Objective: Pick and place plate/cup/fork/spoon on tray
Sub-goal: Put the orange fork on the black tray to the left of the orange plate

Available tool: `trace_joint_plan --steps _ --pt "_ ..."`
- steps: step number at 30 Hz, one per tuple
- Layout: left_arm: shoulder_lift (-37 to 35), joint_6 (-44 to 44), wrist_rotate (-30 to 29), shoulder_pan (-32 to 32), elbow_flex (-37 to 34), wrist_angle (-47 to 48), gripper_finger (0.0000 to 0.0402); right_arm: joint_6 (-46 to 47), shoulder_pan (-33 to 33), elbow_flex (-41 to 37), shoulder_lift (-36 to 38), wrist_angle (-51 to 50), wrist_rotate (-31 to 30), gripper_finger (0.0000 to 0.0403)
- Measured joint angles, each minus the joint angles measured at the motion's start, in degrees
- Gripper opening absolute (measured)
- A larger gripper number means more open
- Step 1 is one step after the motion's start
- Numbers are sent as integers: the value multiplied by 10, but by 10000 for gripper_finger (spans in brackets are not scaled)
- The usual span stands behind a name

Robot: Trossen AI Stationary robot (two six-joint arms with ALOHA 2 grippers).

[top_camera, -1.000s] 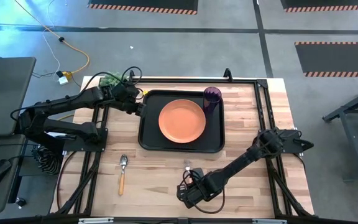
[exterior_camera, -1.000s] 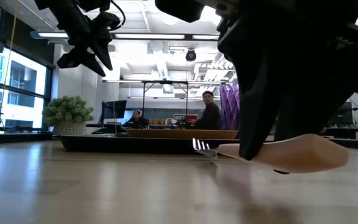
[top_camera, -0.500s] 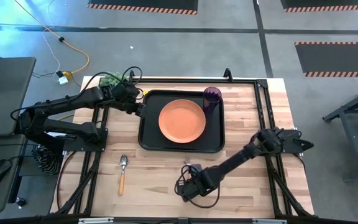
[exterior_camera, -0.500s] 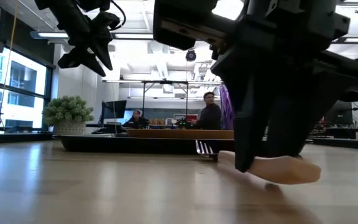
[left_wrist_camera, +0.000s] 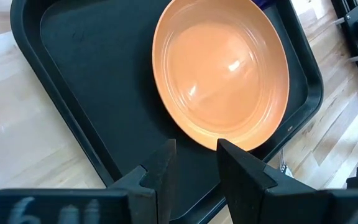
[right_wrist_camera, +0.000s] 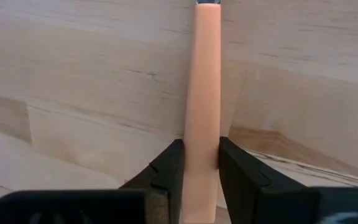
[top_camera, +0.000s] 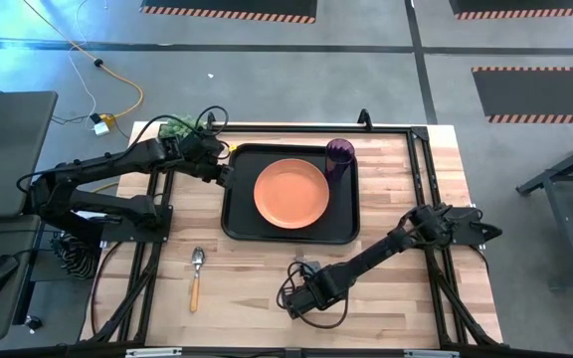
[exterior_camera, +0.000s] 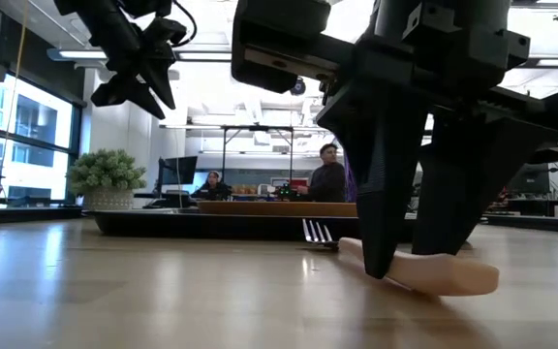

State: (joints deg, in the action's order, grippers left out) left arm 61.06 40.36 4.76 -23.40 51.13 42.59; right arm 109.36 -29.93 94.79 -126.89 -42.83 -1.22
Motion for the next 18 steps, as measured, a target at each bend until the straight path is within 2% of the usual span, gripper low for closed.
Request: trace_joint_plan --steps 18 --pt "0 0 0 0 0 0 106 -29 4 18 -4 -23 10 83"
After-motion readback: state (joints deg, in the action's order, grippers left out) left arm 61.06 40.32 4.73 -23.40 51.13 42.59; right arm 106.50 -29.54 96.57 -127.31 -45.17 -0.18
